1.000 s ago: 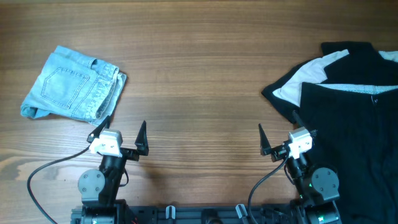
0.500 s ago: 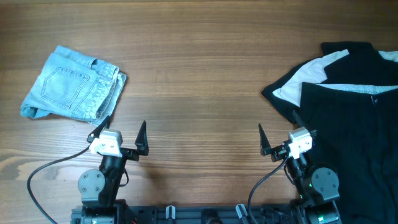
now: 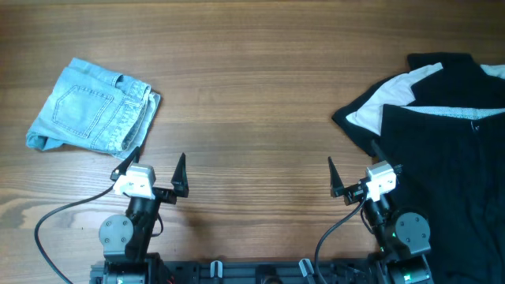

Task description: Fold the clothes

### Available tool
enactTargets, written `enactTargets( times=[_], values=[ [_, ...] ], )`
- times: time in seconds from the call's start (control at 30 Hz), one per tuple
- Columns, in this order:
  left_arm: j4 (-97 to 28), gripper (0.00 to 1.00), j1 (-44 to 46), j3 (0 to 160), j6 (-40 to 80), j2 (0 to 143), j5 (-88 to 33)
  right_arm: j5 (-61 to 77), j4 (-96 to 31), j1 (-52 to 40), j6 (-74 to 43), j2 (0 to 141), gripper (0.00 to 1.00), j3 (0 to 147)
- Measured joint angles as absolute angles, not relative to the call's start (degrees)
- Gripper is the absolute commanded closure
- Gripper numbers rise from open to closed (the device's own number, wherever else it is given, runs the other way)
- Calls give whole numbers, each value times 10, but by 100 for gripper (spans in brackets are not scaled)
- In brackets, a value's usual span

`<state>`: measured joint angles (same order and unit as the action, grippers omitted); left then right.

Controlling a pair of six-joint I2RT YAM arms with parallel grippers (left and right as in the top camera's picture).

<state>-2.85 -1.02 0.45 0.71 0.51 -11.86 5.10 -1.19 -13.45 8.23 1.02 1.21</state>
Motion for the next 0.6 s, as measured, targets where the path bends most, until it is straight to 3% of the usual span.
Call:
enactTargets(
  times=[0.17,0.3,0.43,0.47,0.6],
  values=[
    [-15,0,-10,15,77,5,-149,61,-12,-135,-48,11,0,17],
    [-115,0,-10,110,109,26,-111,72,-73,-135,-92,59,0,129],
    [-228,0,-10,296,112,189,-67,73,-242,-135,-97,293,0,354],
    [-281,0,-10,364,112,264,-66,73,-333,-133,-98,397,0,448],
    [-404,0,-10,528,112,459,-113,75,-506,-133,-72,668,0,674]
  ],
)
